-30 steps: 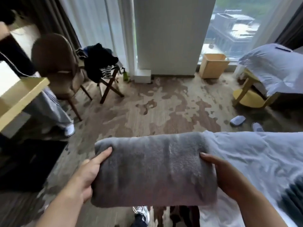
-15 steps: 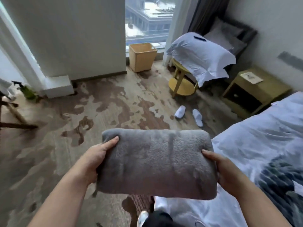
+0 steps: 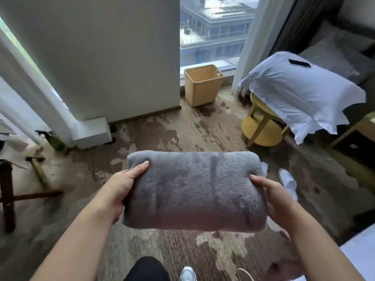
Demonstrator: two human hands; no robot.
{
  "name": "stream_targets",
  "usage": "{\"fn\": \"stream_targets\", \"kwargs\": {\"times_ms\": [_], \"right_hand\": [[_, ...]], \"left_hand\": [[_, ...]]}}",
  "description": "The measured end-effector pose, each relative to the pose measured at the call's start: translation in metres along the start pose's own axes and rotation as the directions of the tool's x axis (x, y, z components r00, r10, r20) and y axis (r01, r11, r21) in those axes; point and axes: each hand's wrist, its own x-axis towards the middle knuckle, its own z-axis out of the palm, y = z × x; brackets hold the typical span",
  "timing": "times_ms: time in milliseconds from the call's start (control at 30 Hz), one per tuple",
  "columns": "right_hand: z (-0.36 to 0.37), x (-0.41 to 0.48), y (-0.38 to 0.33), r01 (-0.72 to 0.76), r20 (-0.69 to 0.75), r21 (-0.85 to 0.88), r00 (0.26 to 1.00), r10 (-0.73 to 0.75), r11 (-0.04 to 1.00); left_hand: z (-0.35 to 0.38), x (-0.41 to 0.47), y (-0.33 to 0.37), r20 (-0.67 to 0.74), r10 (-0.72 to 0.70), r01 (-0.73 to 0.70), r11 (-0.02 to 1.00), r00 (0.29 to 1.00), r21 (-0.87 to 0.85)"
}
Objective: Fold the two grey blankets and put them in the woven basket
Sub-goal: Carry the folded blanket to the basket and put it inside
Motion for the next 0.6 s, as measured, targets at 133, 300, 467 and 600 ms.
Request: {"fn": "stream_targets", "kwargs": {"times_ms": [133,300,467,600], "right_hand": [[0.027,0.077,-0.055,-0.029,0.030,-0.077,0.999,0.031,0.997],[0.049,0.169,-0.111,0.000,-0.079,-0.058,0.997,-0.005,0.998],[0.056,0.230,-0.169,0.025,-0.234,0.044,0.972,-0.014,0.999],[0.055,0.270,-0.214,0.037,-0.319,0.102,0.948,-0.003,0.994]], "left_hand": [[0.003,0.076,0.059,0.007,-0.022,0.022,0.999,1.000,-0.048],[0.040,0.205,0.130,0.093,-0.015,0.015,1.000,0.996,-0.007],[0.094,0.314,0.197,0.241,-0.051,0.033,0.996,0.969,0.078],[0.139,0.382,0.249,0.287,-0.051,0.007,0.988,0.957,0.155]]}}
